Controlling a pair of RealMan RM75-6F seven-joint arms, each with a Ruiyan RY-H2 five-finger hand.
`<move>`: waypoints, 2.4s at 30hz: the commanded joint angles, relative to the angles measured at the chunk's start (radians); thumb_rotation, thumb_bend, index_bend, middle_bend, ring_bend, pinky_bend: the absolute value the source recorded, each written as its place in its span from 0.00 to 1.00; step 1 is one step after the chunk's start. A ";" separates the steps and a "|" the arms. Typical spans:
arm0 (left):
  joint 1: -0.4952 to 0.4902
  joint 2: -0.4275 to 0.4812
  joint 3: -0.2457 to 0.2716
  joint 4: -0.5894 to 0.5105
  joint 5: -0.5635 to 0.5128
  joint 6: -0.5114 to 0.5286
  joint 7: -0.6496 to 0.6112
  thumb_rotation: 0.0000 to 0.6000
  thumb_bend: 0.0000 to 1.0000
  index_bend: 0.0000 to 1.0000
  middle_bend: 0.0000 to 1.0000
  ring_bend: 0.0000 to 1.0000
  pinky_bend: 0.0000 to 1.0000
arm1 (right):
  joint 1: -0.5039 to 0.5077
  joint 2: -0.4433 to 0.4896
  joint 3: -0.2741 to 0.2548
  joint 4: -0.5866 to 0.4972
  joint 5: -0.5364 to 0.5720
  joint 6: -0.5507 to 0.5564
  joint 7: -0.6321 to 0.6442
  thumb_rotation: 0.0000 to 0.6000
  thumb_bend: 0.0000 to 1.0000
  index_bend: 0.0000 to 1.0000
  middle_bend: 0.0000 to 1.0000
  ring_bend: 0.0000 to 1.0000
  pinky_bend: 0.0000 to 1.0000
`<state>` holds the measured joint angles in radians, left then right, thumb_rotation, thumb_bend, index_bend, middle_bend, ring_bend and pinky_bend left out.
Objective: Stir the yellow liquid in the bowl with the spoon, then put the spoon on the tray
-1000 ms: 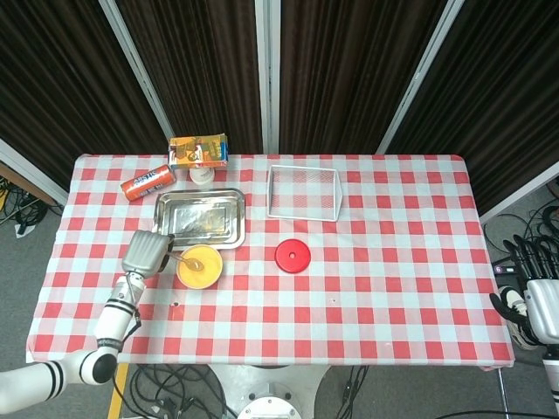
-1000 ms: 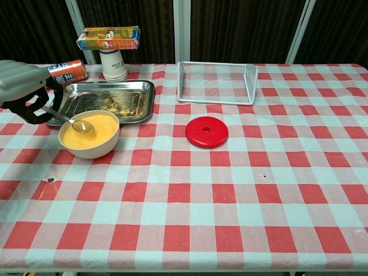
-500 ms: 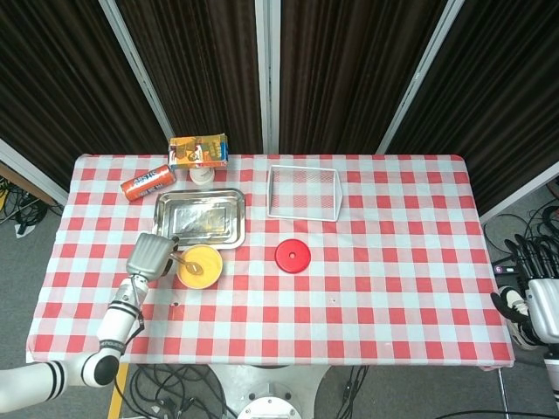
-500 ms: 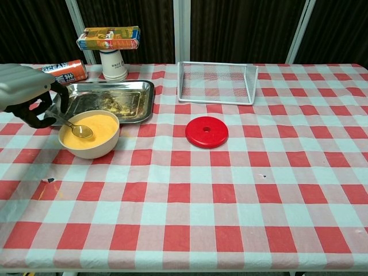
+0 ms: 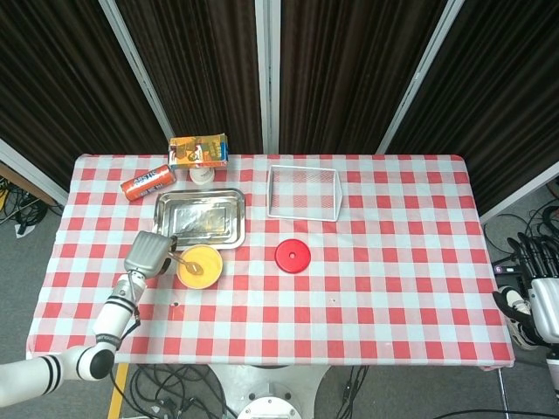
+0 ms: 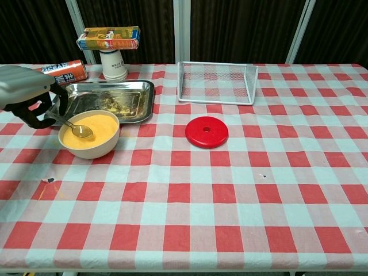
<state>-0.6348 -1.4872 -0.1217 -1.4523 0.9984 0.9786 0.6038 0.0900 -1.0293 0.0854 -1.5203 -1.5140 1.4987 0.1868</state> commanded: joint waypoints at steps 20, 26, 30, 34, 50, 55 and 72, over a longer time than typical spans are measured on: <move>-0.028 -0.005 0.013 0.012 -0.027 -0.013 -0.026 1.00 0.39 0.58 0.89 0.91 0.94 | -0.004 -0.001 0.000 0.004 0.007 -0.004 0.004 1.00 0.20 0.00 0.00 0.00 0.00; -0.028 -0.005 0.018 0.012 -0.020 0.001 -0.029 1.00 0.39 0.60 0.90 0.91 0.94 | -0.005 -0.001 0.001 0.002 0.007 -0.002 0.001 1.00 0.20 0.00 0.00 0.00 0.00; -0.029 0.000 0.030 -0.004 0.001 0.036 0.015 1.00 0.39 0.61 0.90 0.91 0.94 | -0.003 -0.002 0.000 0.002 0.006 -0.004 0.001 1.00 0.20 0.00 0.00 0.00 0.00; -0.043 0.003 0.053 -0.016 0.014 0.089 0.152 1.00 0.39 0.61 0.90 0.91 0.94 | -0.002 -0.004 0.000 0.004 0.004 -0.007 0.004 1.00 0.20 0.00 0.00 0.00 0.00; -0.126 -0.025 0.070 -0.173 -0.097 0.264 0.665 1.00 0.42 0.62 0.90 0.92 0.94 | -0.004 -0.007 -0.002 0.014 -0.005 0.002 0.020 1.00 0.20 0.00 0.00 0.00 0.00; -0.129 -0.089 0.098 -0.118 -0.063 0.327 0.750 1.00 0.42 0.63 0.91 0.92 0.95 | -0.007 -0.006 -0.002 0.020 -0.005 0.006 0.027 1.00 0.20 0.00 0.00 0.00 0.00; -0.117 -0.268 0.125 0.065 -0.004 0.430 0.913 1.00 0.41 0.64 0.91 0.93 0.95 | -0.003 -0.010 -0.004 0.022 -0.008 0.000 0.028 1.00 0.20 0.00 0.00 0.00 0.00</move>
<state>-0.7538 -1.7387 -0.0053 -1.4044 0.9852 1.4076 1.5018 0.0867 -1.0392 0.0811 -1.4978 -1.5220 1.4988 0.2152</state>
